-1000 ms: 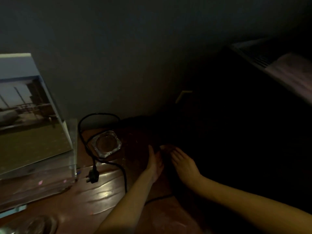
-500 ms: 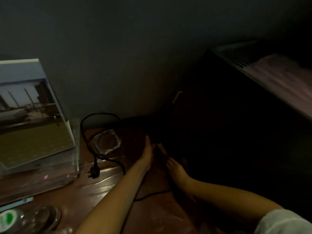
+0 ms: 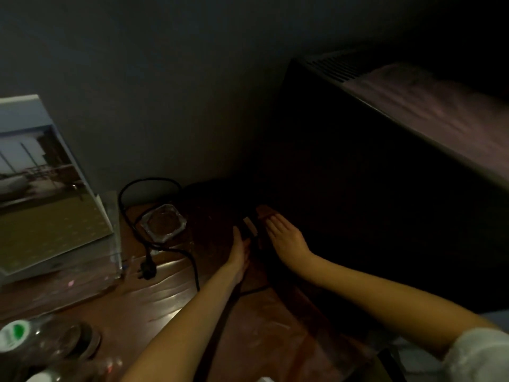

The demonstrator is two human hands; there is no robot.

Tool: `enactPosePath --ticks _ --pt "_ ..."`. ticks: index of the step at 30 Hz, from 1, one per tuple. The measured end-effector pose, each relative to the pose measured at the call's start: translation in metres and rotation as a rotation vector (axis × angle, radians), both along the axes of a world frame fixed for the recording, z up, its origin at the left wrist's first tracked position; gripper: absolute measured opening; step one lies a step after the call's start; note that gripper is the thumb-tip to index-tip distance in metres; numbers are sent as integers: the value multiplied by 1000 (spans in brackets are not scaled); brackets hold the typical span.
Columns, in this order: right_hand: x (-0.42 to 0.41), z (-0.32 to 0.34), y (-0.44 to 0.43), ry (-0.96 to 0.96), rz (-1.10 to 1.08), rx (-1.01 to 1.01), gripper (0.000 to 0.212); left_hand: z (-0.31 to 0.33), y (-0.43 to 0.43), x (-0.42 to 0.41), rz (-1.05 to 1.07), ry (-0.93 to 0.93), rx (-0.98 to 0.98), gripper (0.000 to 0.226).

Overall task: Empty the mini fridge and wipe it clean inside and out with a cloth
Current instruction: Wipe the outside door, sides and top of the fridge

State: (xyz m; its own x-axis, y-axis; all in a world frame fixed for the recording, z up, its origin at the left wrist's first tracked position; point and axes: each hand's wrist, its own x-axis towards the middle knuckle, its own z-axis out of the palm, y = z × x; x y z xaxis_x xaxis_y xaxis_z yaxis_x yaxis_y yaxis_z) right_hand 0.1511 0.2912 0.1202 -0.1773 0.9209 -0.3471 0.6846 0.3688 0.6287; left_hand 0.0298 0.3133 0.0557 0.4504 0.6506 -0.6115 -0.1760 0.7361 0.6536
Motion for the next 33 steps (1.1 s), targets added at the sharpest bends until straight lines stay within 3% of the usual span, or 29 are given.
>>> enactPosePath --ticks 5,9,13,20,25,33 --pt "8 -56 -31 -71 32 -159 62 -23 -15 -11 45 78 -20 82" --pt "39 -57 -81 -68 30 -265 58 -39 -25 -12 -4 96 -46 83" --pt "53 -26 -97 -34 25 -214 55 -38 -32 4 -68 77 -52 85" --pt "20 -7 -38 38 -5 -92 53 -21 -35 17 -48 53 -3 81" --pt "19 -44 -43 -141 89 -156 57 -26 -50 18 -71 61 -34 78" --pt "81 -76 -149 -330 228 -390 57 -37 -87 33 -164 102 -63 82"
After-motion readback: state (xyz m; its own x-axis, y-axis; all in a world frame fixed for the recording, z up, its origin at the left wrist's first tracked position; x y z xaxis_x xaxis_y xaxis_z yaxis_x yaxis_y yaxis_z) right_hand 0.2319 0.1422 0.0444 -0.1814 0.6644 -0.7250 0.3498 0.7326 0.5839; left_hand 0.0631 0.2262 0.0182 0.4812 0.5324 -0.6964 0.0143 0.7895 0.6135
